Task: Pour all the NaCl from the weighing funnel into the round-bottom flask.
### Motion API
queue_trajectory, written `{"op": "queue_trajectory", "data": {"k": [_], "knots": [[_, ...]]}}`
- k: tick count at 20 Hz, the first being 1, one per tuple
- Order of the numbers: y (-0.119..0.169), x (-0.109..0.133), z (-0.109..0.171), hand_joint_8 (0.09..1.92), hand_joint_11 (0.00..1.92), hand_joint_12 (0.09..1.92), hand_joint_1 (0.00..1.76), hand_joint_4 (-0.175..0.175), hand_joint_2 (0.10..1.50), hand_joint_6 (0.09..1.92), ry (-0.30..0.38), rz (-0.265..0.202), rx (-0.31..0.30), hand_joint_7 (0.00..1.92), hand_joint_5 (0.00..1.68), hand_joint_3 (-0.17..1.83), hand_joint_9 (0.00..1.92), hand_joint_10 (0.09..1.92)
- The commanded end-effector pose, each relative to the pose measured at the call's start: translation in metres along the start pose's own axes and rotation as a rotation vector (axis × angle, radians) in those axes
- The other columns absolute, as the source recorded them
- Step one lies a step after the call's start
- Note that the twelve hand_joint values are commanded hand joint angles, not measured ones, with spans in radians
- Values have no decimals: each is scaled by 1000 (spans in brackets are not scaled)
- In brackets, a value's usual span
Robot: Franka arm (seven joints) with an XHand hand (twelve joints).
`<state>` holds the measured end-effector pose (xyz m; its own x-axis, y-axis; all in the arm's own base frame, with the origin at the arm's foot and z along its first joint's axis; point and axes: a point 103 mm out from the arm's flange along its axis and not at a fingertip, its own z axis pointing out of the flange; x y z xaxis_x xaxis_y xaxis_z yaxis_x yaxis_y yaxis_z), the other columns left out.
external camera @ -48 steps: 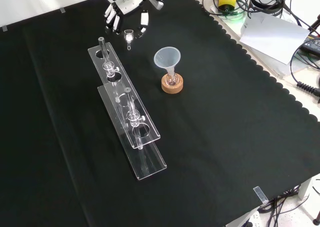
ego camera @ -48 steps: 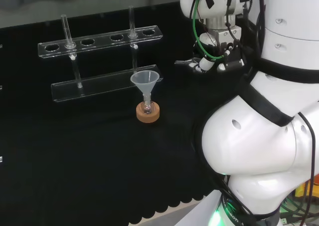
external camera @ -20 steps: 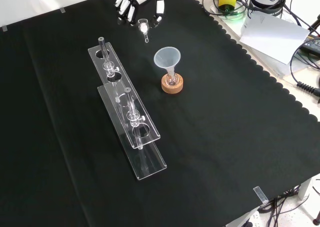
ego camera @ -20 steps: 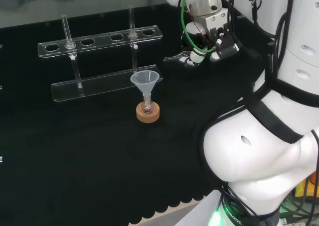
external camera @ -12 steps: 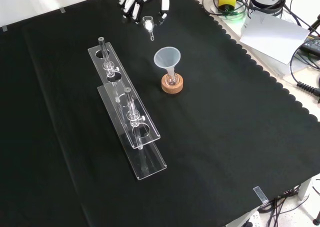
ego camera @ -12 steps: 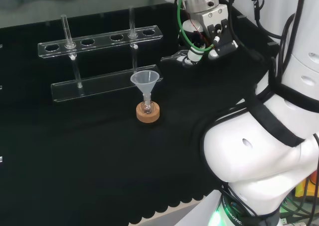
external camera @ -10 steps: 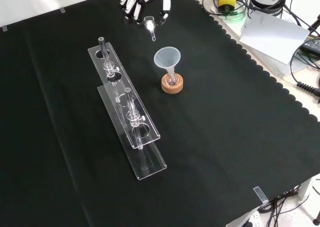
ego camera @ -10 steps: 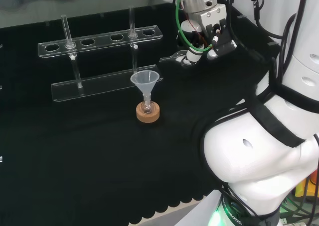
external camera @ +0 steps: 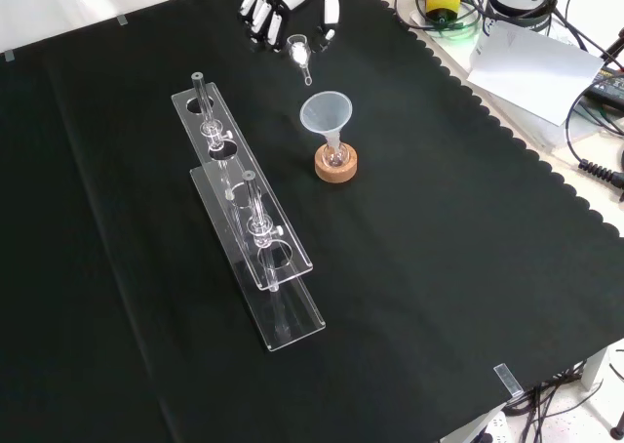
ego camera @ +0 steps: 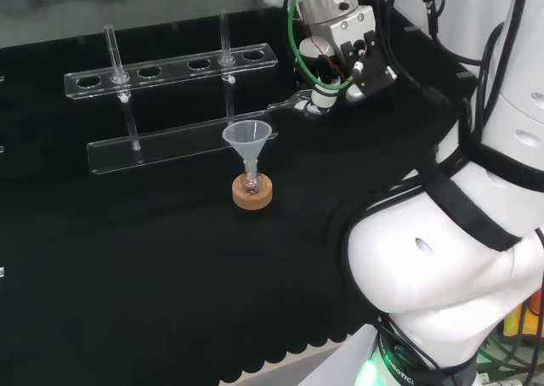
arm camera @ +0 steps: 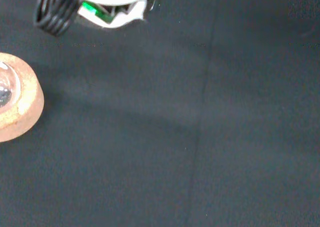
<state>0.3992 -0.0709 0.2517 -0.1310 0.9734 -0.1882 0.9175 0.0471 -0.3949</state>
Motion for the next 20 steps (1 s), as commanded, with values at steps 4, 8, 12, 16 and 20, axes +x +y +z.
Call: {"op": "queue_trajectory", "data": {"k": [4,8,12,16,20], "knots": [[3,9,-5,636,406,1302,1096,175,679,878,-58,-17,39,494,1166,698,763,549],[6,11,-6,634,407,1302,1096,175,679,878,-88,-23,54,488,1166,699,764,548],[6,11,-5,632,407,1301,1096,175,679,878,-112,-20,73,486,1166,699,765,547],[6,9,-5,632,408,1302,1096,175,678,877,-120,-22,78,485,1167,699,766,546],[5,10,-6,631,409,1301,1096,175,678,877,-133,-22,78,484,1167,699,767,545]]}}
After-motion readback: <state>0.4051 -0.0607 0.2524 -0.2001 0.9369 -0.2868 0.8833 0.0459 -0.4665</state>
